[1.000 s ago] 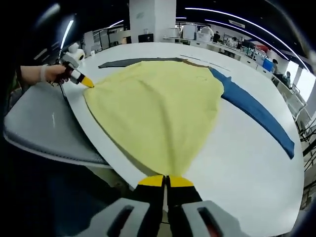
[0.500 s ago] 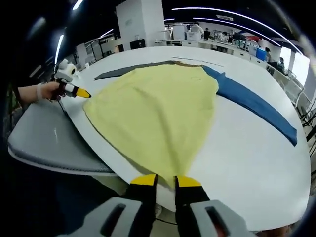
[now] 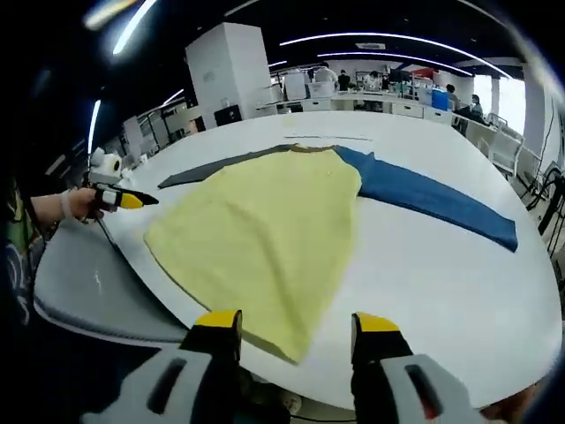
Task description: Fold the garment on the visible template until the final outline fits inside the template.
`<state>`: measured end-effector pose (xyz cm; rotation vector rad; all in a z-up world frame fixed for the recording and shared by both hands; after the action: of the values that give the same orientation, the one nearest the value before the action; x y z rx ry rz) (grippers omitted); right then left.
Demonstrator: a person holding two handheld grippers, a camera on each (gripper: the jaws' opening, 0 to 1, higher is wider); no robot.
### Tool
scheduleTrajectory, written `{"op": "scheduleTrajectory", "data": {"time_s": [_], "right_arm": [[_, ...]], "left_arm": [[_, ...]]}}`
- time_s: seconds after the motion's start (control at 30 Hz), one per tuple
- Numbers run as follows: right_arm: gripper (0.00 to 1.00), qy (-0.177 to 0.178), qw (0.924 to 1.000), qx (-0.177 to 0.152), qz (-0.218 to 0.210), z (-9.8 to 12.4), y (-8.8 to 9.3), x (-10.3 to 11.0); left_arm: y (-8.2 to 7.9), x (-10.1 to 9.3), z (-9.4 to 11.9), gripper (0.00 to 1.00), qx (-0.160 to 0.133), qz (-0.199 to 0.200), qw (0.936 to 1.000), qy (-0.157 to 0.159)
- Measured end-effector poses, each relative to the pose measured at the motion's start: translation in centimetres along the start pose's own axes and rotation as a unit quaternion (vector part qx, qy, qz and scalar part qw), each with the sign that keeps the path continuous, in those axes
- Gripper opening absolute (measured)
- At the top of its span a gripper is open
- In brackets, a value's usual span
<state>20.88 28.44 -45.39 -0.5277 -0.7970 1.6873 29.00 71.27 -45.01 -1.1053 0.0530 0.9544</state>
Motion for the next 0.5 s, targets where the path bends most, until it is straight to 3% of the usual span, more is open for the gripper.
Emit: {"op": "scheduleTrajectory", "data": {"time_s": [0.1,0.2,0.4,0.5], "right_arm": [[0.7,0.004,0.9995,-0.024,-0.019,0.1,-0.8,-0.6],[0.85,0.013,0.9983,-0.044,-0.035,0.1,-1.7,-1.4],[0.99,0.024,0.9963,-0.064,-0.052,-0.1,-2.8,-3.5],[1.0,0.032,0.9956,-0.068,-0.056,-0.2,-3.2,-4.2]], "left_arm": [[-0.3,0.0,0.2,0.8,-0.007,-0.021,0.9997,-0.007],[-0.5,0.1,0.4,0.88,-0.005,-0.037,0.9992,-0.012],[-1.1,0.1,1.0,0.93,-0.014,-0.052,0.9985,-0.011],[-1.3,0.1,1.0,0.96,-0.018,-0.053,0.9983,-0.013]]}}
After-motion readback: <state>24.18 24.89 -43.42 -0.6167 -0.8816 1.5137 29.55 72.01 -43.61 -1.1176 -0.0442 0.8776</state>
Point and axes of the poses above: the point that each gripper's makers call its tool centre point, and the gripper's own axes: z roughly backward along the fingers, x roughly to its left, y roughly out of its underside, the point moved 7 cm from there along z, roughly backward along the fingers, and after that the axes turned 10 degrees about y, right-handed, at the moved point
